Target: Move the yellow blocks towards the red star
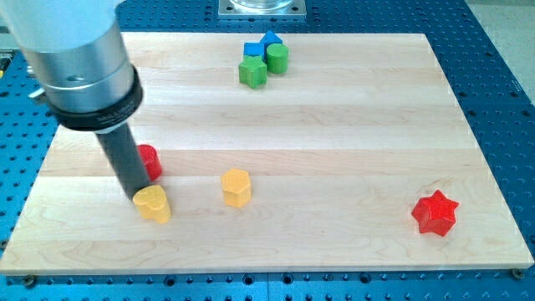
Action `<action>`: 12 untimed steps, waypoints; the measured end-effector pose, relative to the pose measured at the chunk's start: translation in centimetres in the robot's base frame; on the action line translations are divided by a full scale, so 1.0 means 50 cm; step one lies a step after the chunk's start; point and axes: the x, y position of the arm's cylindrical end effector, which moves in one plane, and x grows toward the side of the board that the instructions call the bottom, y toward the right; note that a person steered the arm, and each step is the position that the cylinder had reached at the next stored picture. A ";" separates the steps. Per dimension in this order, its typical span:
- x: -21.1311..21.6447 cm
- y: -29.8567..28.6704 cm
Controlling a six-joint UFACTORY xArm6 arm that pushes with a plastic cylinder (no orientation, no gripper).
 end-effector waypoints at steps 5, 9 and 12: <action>0.114 0.075; 0.056 0.369; 0.047 0.569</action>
